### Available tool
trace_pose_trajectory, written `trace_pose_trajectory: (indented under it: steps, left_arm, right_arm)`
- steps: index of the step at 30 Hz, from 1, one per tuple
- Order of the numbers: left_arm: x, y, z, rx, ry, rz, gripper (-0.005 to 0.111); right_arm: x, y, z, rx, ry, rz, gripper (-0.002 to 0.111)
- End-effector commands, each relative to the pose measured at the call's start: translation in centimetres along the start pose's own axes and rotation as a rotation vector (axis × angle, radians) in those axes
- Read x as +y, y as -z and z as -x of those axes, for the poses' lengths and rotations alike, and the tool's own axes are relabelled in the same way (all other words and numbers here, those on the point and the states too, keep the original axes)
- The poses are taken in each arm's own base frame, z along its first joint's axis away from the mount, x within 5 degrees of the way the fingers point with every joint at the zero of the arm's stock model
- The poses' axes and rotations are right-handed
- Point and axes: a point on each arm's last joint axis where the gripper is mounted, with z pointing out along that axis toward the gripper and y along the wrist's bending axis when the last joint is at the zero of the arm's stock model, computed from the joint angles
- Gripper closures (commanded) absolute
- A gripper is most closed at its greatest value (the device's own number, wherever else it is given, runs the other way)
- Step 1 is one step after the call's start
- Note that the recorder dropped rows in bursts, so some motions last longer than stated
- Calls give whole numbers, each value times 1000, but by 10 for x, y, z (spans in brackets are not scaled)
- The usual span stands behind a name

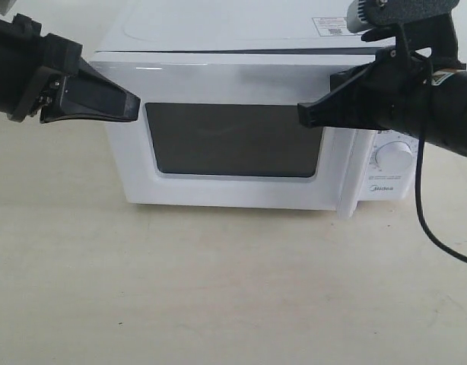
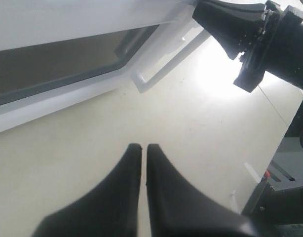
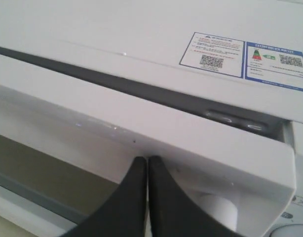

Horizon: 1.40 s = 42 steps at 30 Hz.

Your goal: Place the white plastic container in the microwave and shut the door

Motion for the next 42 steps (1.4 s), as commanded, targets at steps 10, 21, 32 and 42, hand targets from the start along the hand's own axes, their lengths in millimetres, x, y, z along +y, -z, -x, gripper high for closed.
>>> trace_pose_trajectory:
  steps: [10,21,32,42]
  left_arm:
    - [-2,1,2,-11,-15,1,102]
    - [-2,1,2,-8,-14,-2,102]
    - [-2,1,2,-12,-14,2,102]
    - [-1,1,2,-14,-14,4,102]
  right_arm:
    - [-1,-21,5,19,6,-6,108]
    - [-9,-20,9,-22,17,-95,108]
    - [0,-2,1,88,-11,35,108]
    - [1,91,-3,61,-97,207,108]
